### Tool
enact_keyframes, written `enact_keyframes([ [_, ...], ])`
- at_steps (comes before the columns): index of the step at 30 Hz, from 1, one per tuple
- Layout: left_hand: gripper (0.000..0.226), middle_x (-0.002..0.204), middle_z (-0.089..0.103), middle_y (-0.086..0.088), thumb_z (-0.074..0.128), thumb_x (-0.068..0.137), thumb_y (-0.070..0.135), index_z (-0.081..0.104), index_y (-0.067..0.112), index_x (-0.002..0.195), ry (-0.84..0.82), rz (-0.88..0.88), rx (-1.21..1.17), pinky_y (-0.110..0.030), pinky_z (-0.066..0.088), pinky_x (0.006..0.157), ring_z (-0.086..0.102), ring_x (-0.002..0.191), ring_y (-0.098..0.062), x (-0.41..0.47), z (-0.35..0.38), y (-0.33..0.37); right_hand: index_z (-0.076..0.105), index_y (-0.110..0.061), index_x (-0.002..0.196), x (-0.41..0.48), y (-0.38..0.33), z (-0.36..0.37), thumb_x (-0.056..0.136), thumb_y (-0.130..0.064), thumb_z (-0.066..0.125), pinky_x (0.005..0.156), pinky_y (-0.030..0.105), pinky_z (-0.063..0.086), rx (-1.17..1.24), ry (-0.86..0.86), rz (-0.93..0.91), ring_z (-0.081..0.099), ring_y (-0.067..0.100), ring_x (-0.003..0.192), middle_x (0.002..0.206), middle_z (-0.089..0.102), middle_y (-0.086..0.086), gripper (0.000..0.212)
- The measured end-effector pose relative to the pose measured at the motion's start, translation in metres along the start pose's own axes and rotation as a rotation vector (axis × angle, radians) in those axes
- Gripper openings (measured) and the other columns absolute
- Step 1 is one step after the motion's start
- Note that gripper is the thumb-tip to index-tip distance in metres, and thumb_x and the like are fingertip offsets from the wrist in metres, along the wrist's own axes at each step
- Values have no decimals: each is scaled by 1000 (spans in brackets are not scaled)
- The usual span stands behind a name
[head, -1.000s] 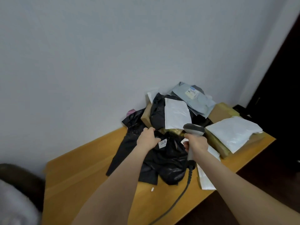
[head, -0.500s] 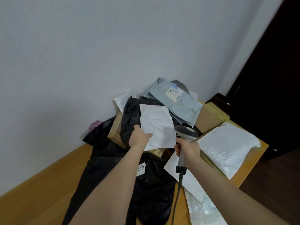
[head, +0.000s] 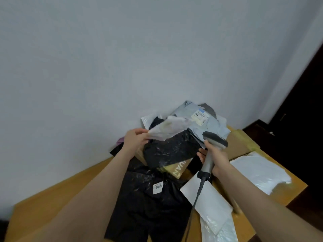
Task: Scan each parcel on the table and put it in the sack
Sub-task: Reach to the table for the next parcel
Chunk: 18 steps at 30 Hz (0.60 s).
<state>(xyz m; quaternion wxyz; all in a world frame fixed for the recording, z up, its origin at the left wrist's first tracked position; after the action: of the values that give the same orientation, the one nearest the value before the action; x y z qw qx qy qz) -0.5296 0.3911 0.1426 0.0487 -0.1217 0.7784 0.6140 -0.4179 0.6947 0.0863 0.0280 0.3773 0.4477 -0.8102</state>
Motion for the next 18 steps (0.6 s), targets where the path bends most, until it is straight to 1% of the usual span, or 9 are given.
enact_keyframes([
  [1,22,96,69,-12,53,89,-2,72,6,84,33,-1,-23,-21,57,68,67,95,-25,-8,-10,4,63,-5,93,-4,-2,5,86,-24,74,53,28,59,-2,-37,12,67,26,68,83,68,15,23],
  [3,29,96,72,-9,50,87,-2,73,9,76,98,-12,-71,-20,57,68,68,94,-23,-26,-27,8,64,-7,95,-13,-3,15,86,-25,73,53,29,59,-37,-109,28,65,27,71,87,67,15,22],
  [5,21,94,73,-7,56,85,0,75,9,78,118,-18,-113,-28,57,79,68,95,-22,-46,-36,11,63,-9,99,-23,-3,23,87,-26,72,50,29,58,-87,-175,35,64,28,70,89,66,15,23],
  [7,16,95,72,-9,61,84,0,74,8,80,101,-13,-120,-33,55,88,66,94,-22,-64,-38,14,62,-10,101,-33,-1,32,85,-25,74,52,31,57,-168,-231,23,63,27,73,93,66,15,25],
  [9,19,87,70,-8,58,84,-6,71,7,77,81,7,-121,-33,53,83,64,85,-21,-81,-40,18,62,-10,102,-43,2,40,83,-20,76,59,34,55,-245,-270,-19,62,25,78,97,65,13,26],
  [13,24,72,60,-5,53,84,-12,63,5,72,4,8,-151,-19,50,56,56,60,-12,-111,-38,24,63,-13,87,-62,11,50,79,-8,78,65,31,47,-314,-278,-109,58,17,80,90,65,4,18],
  [14,24,71,59,-6,53,85,-13,61,6,72,-20,5,-173,-20,49,55,55,58,-12,-117,-36,26,63,-13,86,-65,14,52,78,-7,78,66,31,48,-328,-286,-111,59,18,80,88,65,4,18],
  [15,24,73,60,-6,53,85,-13,60,6,73,-29,3,-208,-23,49,58,56,60,-13,-123,-35,27,63,-10,87,-68,18,53,77,-5,79,67,33,51,-347,-293,-105,61,20,79,88,66,5,19],
  [18,22,84,62,-9,55,85,-14,59,7,83,38,15,-321,-28,54,67,59,74,-20,-138,-40,32,63,0,98,-73,30,53,77,3,76,75,40,56,-402,-280,-77,66,29,82,91,68,14,25],
])
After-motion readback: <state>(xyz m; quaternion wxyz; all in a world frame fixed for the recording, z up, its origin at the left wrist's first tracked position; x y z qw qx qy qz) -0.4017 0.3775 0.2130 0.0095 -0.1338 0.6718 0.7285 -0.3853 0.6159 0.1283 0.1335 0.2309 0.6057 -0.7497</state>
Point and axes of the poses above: each hand's wrist, its own x-axis towards the middle knuckle, its own z-axis out of the palm, y = z × x, the point moved 10 cm from there along x, towards the middle knuckle
